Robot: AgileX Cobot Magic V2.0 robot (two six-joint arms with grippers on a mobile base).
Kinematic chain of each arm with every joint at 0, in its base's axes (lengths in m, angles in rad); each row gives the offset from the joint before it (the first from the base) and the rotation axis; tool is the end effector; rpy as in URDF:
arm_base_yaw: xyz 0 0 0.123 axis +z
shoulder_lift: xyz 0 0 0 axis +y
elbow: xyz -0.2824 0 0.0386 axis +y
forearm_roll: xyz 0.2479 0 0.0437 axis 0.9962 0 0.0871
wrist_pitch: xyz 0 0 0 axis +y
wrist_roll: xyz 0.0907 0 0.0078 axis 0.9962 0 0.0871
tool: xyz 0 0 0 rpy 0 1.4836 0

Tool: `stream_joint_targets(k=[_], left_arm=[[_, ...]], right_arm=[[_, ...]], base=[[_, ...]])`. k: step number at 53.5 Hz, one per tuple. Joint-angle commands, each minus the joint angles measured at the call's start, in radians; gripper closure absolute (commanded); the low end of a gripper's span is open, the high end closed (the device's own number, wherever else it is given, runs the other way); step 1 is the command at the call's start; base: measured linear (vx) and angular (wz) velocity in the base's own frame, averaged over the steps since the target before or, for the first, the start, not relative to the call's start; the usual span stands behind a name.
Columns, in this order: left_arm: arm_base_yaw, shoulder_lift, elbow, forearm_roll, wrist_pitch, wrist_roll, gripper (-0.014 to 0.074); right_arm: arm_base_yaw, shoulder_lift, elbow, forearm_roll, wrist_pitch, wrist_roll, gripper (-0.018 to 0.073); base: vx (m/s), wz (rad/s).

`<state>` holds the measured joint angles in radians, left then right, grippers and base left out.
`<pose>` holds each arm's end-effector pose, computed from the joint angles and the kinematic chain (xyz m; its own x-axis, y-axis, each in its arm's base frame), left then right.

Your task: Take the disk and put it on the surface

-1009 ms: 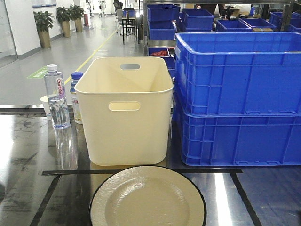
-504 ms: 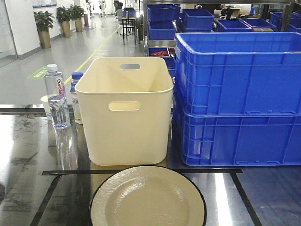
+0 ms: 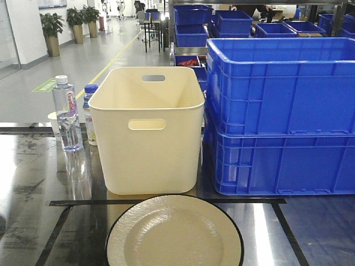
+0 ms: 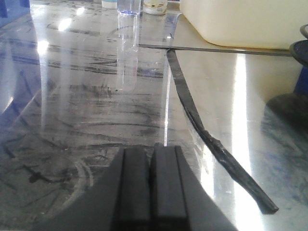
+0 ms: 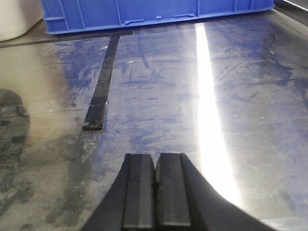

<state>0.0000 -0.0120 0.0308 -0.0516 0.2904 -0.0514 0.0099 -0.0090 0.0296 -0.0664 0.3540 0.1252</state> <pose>0.0546 -0.0014 0.1771 -0.2202 -0.1007 -0.9703 -0.0078 0.9948 -0.1014 0.0533 -0.0016 0.1718 -0.2814 0.0601 -0.9577 0.0299 0.9981 0.0538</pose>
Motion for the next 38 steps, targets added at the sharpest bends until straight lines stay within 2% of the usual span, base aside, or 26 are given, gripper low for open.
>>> stream_joint_targets(k=[1,38], left_arm=[[-0.001,-0.002,-0.021,0.003,-0.083,-0.009,0.0601],[-0.001,-0.002,-0.021,0.003,-0.083,-0.009,0.0601]], right_arm=[[0.000,-0.011,0.008,-0.008,-0.073,0.000,0.0571],[0.000,-0.011,0.008,-0.008,-0.073,-0.003,0.0571]], base=[[0.00,0.00],[0.00,0.00]])
